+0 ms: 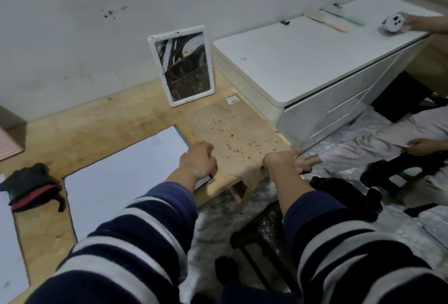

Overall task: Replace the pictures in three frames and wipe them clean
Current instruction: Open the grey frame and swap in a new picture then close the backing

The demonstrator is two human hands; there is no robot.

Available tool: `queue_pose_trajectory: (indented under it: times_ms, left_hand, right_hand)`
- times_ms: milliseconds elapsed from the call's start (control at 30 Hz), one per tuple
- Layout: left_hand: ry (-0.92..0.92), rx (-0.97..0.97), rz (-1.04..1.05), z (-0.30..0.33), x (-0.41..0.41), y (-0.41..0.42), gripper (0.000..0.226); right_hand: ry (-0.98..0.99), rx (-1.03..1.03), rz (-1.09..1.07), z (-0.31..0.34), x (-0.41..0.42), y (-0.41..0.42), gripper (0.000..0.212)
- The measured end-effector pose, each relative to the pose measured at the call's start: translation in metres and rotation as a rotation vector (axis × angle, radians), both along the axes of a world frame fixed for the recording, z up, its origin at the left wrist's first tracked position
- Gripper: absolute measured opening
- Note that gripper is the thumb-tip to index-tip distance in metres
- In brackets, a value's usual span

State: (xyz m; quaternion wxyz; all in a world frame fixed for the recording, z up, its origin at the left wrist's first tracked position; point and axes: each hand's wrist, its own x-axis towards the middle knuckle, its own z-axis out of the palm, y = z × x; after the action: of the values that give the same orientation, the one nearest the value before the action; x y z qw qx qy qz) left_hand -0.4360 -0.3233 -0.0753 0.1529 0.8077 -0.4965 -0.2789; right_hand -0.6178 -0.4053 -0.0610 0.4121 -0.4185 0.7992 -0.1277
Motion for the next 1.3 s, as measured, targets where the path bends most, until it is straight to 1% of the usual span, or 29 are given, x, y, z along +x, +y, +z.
queue_pose_trajectory:
  times_ms: [33,100,167,200,267,400,467,567,667,767,967,1033,1067,1100,1167,1233,1300]
  left_hand:
    - [-0.020,-0.010,0.036,0.002,0.003,0.004,0.037]
    - [-0.080,-0.016,0.097,0.006,0.011,0.014,0.039]
    - [-0.114,0.016,0.144,0.006,0.022,0.027,0.039]
    - [-0.118,0.042,0.161,0.005,0.026,0.033,0.041]
    - [-0.142,0.084,0.219,0.005,0.039,0.052,0.044]
    - [-0.231,0.136,0.383,0.005,0.063,0.093,0.047]
    - [-0.274,0.176,0.482,0.003,0.072,0.114,0.052]
    - [-0.277,0.242,0.640,-0.004,0.083,0.143,0.065]
    - [-0.242,0.303,0.706,-0.011,0.086,0.161,0.069]
    - [-0.230,0.318,0.677,-0.015,0.086,0.170,0.070]
    - [-0.238,0.315,0.648,-0.011,0.087,0.171,0.070]
    - [-0.239,0.311,0.647,-0.011,0.088,0.171,0.070]
    - [-0.243,0.308,0.646,-0.011,0.088,0.172,0.070]
    - [-0.246,0.309,0.643,-0.011,0.088,0.172,0.069]
    - [-0.241,0.312,0.643,-0.012,0.089,0.172,0.070]
    - [-0.226,0.313,0.655,-0.012,0.090,0.173,0.069]
    - [-0.206,0.297,0.667,-0.013,0.092,0.173,0.065]
  right_hand:
    - [0.072,-0.050,0.023,0.001,0.004,0.001,0.090]
    - [0.209,-0.083,0.163,0.004,0.020,0.009,0.100]
    - [0.298,-0.145,0.366,0.000,0.037,0.020,0.101]
    - [0.319,-0.156,0.455,-0.003,0.043,0.026,0.097]
    - [0.324,-0.227,0.639,-0.008,0.064,0.042,0.083]
    - [0.258,-0.409,1.030,-0.014,0.103,0.068,0.050]
    - [0.278,-0.473,1.148,-0.017,0.115,0.076,0.048]
    - [0.372,-0.478,1.264,-0.020,0.130,0.086,0.056]
    - [0.467,-0.457,1.272,-0.025,0.137,0.092,0.071]
    - [0.485,-0.445,1.188,-0.031,0.144,0.097,0.079]
    - [0.441,-0.408,0.985,-0.031,0.158,0.098,0.059]
    - [0.435,-0.451,0.960,-0.030,0.159,0.099,0.049]
    - [0.407,-0.489,0.948,-0.028,0.160,0.099,0.042]
    - [0.340,-0.519,0.938,-0.026,0.161,0.099,0.035]
    - [0.142,-0.518,0.946,-0.018,0.162,0.100,0.023]
    - [0.039,-0.471,1.028,-0.012,0.163,0.097,0.023]
    - [-0.022,-0.397,1.088,-0.007,0.162,0.090,0.029]
